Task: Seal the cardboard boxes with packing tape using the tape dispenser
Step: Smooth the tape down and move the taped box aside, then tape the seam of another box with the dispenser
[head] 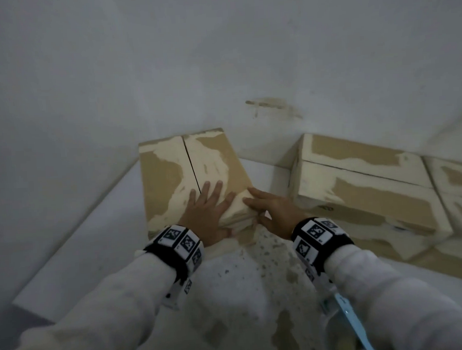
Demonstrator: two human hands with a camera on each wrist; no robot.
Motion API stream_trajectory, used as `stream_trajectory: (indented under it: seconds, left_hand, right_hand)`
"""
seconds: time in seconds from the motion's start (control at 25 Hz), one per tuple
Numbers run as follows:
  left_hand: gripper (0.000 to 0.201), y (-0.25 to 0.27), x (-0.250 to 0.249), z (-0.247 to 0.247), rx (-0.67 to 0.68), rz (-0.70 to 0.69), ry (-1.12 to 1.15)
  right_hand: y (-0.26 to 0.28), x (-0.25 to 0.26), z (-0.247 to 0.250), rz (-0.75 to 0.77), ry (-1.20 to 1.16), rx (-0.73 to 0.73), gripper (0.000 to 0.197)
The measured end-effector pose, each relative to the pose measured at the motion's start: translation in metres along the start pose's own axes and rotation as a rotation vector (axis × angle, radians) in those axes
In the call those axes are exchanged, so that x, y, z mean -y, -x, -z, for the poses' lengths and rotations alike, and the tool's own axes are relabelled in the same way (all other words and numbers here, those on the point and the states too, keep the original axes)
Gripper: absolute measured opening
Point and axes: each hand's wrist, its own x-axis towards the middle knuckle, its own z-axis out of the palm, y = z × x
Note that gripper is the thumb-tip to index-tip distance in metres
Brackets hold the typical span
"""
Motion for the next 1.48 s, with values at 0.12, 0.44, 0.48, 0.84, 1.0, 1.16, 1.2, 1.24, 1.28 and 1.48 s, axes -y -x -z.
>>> stream_trajectory:
  seconds: [0.12, 0.44, 0.48, 0.84, 1.0, 1.16, 1.2, 1.24, 1.28, 1.48]
  left_hand:
    - [0.089, 0.021, -0.042, -0.003, -0.017, 0.038, -0.021]
    - [0.085, 0.059, -0.127, -0.011, -0.035, 0.183, 0.057]
    - [0.084, 0.061, -0.133, -0.012, -0.039, 0.202, 0.068]
    - [0.086, 0.069, -0.156, -0.012, -0.023, 0.241, 0.052]
    - [0.086, 0.066, -0.152, -0.012, -0.009, 0.249, 0.067]
    - [0.086, 0.061, -0.143, -0.008, 0.008, 0.28, 0.081]
    - [0.086, 0.059, -0.141, -0.007, 0.013, 0.289, 0.083]
    - [0.087, 0.058, -0.141, -0.005, 0.016, 0.297, 0.098]
    - [0.087, 0.056, -0.14, -0.004, 0.011, 0.304, 0.125]
    - [0.08, 0.049, -0.15, 0.003, 0.018, 0.363, 0.197]
  right_hand:
    - [0.054, -0.018, 0.009, -0.064, -0.108, -0.09, 0.058]
    - [0.203, -0.118, 0.019, -0.535, 0.013, 0.343, 0.05]
    - [0.215, -0.124, 0.013, -0.556, 0.034, 0.429, 0.054]
    - [0.245, -0.126, -0.029, -0.485, 0.318, 0.685, 0.083]
    - [0.243, -0.132, -0.029, -0.517, 0.209, 0.684, 0.079]
    - [0.24, -0.127, -0.018, -0.54, 0.016, 0.508, 0.071]
    - [0.24, -0.125, -0.015, -0.532, -0.061, 0.441, 0.064]
    - [0.24, -0.122, -0.011, -0.518, -0.185, 0.367, 0.055]
    - [0.238, -0.12, -0.007, -0.506, -0.346, 0.286, 0.046]
    - [0.221, -0.088, 0.035, -0.416, -1.028, -0.059, 0.054]
